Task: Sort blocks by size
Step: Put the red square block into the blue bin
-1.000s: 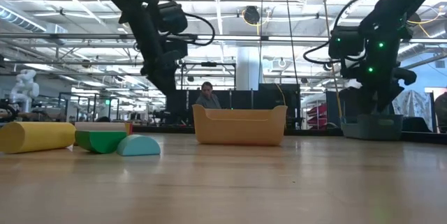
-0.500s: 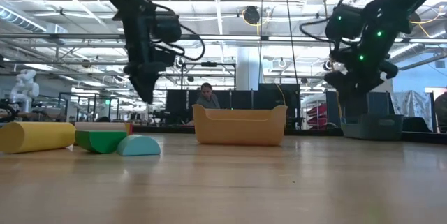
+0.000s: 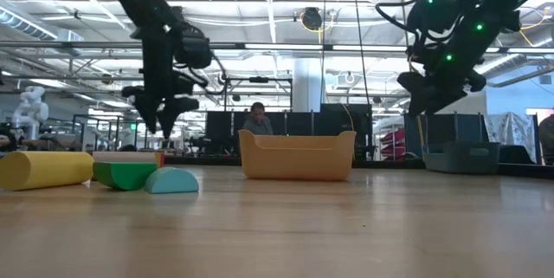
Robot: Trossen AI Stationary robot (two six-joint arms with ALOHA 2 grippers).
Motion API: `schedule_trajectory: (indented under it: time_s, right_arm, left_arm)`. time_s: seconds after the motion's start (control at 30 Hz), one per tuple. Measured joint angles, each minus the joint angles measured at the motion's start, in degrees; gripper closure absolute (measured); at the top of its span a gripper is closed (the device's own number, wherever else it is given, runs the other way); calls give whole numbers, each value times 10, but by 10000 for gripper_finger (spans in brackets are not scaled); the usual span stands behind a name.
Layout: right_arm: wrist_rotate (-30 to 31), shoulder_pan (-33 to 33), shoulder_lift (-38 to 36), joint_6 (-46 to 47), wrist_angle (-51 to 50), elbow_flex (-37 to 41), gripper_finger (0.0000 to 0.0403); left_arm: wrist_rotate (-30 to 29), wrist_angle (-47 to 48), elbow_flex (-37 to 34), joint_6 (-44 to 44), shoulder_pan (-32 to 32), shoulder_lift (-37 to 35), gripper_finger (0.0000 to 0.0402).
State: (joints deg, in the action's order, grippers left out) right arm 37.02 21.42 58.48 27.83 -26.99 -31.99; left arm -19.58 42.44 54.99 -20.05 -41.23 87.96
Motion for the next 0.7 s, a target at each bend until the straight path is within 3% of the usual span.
schedule_trajectory:
  time_s: [0.13,0.23,0.47,0.7]
  right_arm:
    - [0,-10,0,-4,25,0,174]
    - [0,-15,0,-15,46,0,174]
    - [-12,-18,0,-32,61,0,174]
    - [-13,-18,0,-34,58,0,174]
  left_arm:
    - [-16,3,-16,-126,-18,0,198]
    - [-15,-6,-16,-164,-26,0,198]
    - [18,-68,-16,-172,-30,6,198]
    - [28,-70,-16,-174,-38,35,198]
